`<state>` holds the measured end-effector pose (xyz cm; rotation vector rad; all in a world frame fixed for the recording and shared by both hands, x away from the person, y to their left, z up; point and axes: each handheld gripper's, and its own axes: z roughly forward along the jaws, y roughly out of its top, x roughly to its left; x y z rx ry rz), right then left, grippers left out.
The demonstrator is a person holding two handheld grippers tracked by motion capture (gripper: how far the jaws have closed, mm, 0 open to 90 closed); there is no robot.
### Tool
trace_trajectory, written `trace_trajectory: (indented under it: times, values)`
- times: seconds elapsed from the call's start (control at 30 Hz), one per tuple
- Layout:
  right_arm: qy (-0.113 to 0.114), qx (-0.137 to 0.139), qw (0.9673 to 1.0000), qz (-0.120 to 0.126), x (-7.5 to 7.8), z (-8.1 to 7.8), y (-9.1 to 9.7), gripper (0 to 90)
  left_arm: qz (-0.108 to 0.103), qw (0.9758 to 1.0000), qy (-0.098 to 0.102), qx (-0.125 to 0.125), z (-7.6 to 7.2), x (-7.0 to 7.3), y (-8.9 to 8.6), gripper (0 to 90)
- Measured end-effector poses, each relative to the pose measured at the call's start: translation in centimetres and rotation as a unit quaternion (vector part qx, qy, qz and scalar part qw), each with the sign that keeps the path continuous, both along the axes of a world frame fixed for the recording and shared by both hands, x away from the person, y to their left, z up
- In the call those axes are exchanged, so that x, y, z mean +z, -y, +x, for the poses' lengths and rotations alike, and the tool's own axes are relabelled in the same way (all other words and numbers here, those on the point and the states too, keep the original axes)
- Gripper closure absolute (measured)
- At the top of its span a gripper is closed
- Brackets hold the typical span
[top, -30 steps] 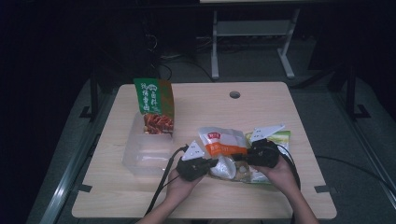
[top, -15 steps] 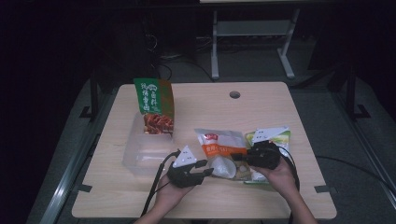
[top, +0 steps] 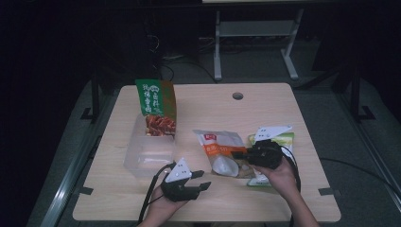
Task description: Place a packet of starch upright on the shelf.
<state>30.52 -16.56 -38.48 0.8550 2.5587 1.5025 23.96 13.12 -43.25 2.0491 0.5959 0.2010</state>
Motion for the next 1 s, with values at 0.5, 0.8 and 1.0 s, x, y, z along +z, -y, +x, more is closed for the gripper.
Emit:
trace_trajectory:
  times: [0.5,0.8,1.0]
  values:
    - [0.003,-0.004,1.0000,0.000,1.7,1.2,-1.5,89.7,-0.005,0.9999,0.015,-0.006,-0.4,0.1,-0.4,51.3]
    - [0.007,0.000,0.9999,0.010,3.3,1.9,-2.5,89.7,-0.005,0.9998,0.019,-0.008,-0.5,0.2,-0.4,50.6]
    - [0.015,0.006,0.9998,0.009,4.4,2.2,-3.4,89.7,-0.006,0.9997,0.024,-0.009,-0.5,0.2,-0.4,50.2]
